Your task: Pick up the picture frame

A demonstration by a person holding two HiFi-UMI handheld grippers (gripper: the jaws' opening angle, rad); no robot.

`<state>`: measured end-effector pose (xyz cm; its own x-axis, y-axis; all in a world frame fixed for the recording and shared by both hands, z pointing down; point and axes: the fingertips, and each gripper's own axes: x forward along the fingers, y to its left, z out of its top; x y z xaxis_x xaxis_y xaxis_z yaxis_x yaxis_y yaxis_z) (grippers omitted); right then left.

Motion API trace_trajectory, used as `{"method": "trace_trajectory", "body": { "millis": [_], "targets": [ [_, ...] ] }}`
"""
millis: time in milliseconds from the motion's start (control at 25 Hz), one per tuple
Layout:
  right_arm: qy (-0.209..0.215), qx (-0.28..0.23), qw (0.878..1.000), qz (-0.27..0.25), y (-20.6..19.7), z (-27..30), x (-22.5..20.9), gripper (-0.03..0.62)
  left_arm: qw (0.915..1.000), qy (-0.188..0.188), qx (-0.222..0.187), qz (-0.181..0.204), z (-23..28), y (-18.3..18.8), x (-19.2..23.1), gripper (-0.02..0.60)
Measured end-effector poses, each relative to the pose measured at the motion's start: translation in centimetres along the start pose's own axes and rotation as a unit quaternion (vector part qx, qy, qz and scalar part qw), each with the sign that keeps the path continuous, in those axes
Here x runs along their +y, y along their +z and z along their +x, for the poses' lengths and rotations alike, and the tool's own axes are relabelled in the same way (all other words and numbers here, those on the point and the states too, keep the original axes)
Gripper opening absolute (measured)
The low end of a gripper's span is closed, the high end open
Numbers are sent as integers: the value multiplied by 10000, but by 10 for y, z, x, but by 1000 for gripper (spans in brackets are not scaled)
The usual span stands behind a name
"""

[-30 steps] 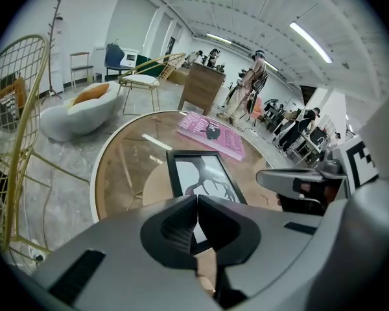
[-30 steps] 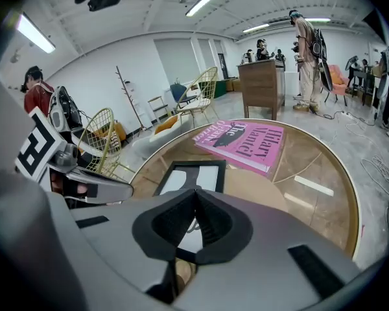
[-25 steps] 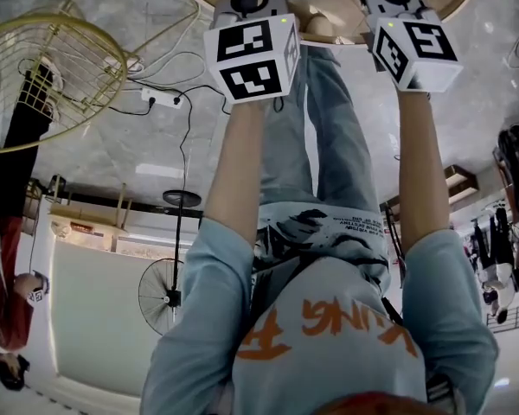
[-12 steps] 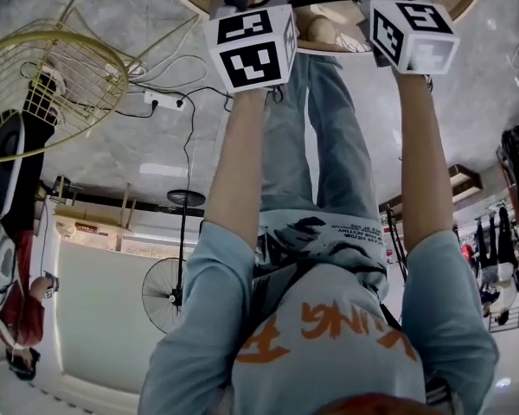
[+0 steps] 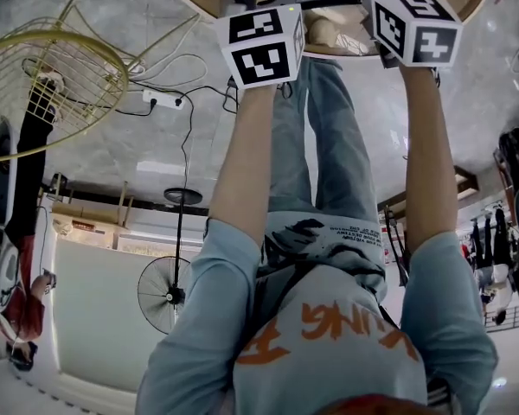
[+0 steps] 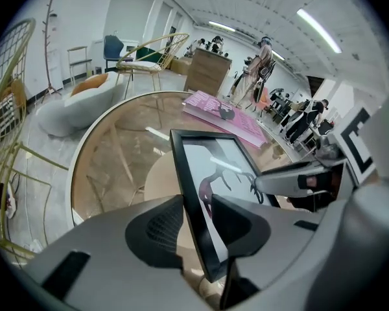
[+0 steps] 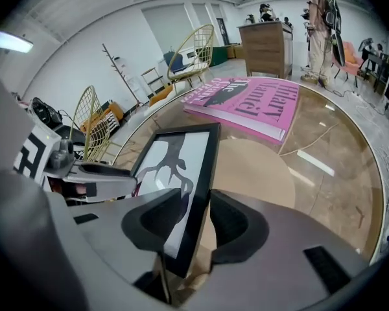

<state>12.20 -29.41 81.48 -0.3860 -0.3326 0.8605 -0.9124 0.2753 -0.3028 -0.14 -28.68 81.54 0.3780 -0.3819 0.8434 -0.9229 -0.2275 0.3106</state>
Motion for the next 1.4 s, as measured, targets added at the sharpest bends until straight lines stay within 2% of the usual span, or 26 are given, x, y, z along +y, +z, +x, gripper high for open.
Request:
{"method": "trace_trajectory", "body": {
  "millis": [120, 360, 600, 760, 1000, 1400],
  "targets": [
    [130, 175, 9997, 148, -1, 1, -1, 124, 9999, 60, -118, 9, -1, -1, 1, 149],
    [-112, -58, 9992, 375, -3, 1, -1, 120, 9998, -20, 117, -187, 0, -3, 1, 132],
    [-236, -163, 9980, 560, 3, -8, -2, 106, 9991, 165, 89, -370, -4, -2, 0, 117],
    [-137, -47, 9978, 641, -10, -13, 0, 94, 9994, 136, 136, -301, -11, -11, -2, 109],
    [-210, -137, 9971, 719, -37, -38, -1, 80, 9997, 33, 76, -213, -26, -31, -21, 93],
    [-377, -575, 9954, 673, -52, -92, -12, 71, 9998, -37, -195, 42, -51, -33, -65, 81]
  ]
}}
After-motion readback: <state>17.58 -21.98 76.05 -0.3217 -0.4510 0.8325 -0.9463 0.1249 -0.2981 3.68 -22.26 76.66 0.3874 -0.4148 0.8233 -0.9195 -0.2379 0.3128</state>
